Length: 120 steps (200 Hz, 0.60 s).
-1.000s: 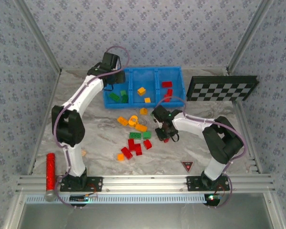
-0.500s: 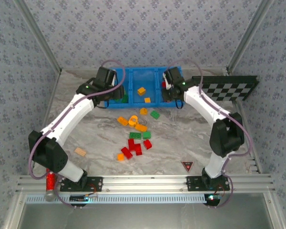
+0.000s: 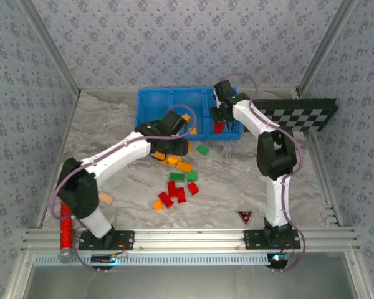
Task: Sort the legos into containers by color
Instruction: Place the lego in the container.
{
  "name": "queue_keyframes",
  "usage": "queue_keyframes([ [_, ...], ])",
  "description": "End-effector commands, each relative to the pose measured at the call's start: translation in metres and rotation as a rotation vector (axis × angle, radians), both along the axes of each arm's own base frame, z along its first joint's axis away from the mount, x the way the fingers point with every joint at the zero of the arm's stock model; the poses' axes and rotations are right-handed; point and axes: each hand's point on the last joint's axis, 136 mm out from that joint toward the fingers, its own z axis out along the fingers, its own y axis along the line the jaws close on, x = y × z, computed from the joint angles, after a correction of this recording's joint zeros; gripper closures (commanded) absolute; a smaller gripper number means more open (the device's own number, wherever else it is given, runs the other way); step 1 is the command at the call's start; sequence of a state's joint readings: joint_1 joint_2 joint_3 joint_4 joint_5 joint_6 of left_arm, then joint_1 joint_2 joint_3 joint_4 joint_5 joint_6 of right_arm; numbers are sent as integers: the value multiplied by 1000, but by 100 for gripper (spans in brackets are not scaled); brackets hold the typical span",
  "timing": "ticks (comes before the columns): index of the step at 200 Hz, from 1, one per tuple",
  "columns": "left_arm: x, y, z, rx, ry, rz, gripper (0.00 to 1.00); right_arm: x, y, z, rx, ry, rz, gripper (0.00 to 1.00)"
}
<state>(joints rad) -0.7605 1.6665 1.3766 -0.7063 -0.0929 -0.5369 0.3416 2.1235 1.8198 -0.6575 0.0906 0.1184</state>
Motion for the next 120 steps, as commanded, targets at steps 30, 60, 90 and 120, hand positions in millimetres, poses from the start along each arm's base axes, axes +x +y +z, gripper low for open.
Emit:
queue_keyframes([
  [30, -8, -8, -36, 16, 53, 70, 42, 22, 4, -9, 54, -4, 2, 72],
  [60, 2, -5, -44, 81, 24, 82, 42, 25, 5, -17, 58, -2, -8, 70],
  [90, 15, -6, -55, 151, 2, 66, 42, 24, 8, -19, 63, 2, 0, 65],
  [120, 22, 4, -64, 250, -13, 64, 42, 21, 9, -12, 57, -8, 9, 61],
])
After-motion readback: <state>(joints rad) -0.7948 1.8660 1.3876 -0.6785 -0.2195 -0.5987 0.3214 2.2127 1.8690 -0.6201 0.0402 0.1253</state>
